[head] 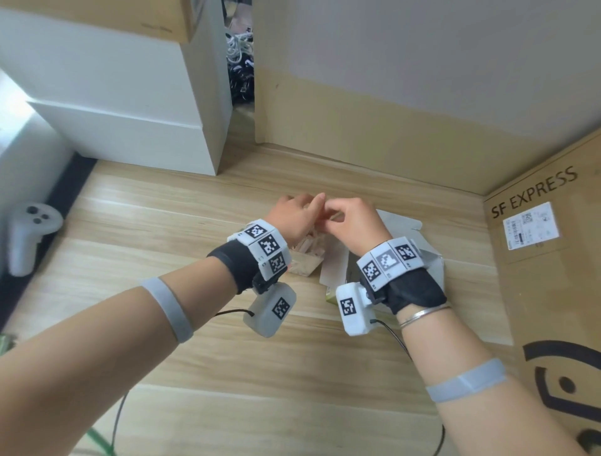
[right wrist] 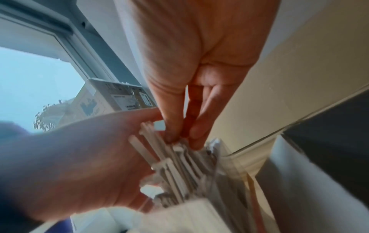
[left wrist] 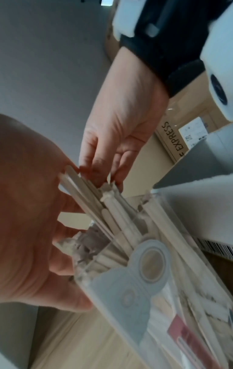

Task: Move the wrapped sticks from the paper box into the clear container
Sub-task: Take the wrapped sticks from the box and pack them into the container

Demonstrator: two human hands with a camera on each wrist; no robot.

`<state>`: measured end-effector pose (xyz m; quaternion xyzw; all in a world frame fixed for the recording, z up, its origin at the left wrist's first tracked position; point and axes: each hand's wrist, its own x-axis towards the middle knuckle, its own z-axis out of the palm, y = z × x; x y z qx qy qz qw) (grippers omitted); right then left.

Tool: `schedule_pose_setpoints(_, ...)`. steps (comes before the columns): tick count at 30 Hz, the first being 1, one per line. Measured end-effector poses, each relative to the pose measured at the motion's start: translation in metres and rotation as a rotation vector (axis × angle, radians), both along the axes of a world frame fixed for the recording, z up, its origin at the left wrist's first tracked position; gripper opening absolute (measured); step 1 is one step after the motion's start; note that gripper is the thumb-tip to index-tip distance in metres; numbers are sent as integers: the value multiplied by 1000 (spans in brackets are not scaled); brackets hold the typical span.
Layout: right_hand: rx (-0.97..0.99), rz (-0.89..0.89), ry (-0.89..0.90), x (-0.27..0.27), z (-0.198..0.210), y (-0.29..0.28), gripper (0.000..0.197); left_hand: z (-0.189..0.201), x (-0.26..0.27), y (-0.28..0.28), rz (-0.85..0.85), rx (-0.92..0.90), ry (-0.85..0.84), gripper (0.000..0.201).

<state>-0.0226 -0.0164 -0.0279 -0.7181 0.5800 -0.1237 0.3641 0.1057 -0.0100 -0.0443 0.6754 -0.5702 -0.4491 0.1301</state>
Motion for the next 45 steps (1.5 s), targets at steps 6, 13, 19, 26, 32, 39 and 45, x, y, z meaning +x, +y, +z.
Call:
schedule_pose_setpoints(6, -20, -78, 31, -4, -17, 3, 8, -13, -9, 4, -37, -85, -181, 41)
schedule_pose_setpoints(13, 24, -91, 24, -11, -18, 1, 8, -21, -7, 10, -159, -87, -376, 43)
schedule_pose_setpoints(19, 46, -101, 48, -17, -20, -2, 10, -16, -4, 3, -211, 40, -278, 55)
schedule_pose_setpoints(26, 75, -116, 44, -14, -23, 1, 11, -20, 0, 7, -314, 37, -378, 65)
schedule_pose_setpoints(32, 77, -105, 50, -14, -20, 2, 11, -17, -3, 10, -353, -12, -490, 59)
schedule_pose_setpoints(39, 60, -114, 81, -32, -16, 3, 14, 1, -31, 1, -349, -48, -521, 54)
schedule_pose_setpoints(45, 74, -119, 169, -58, -13, 8, 18, 8, -63, 2, -315, -100, -237, 50)
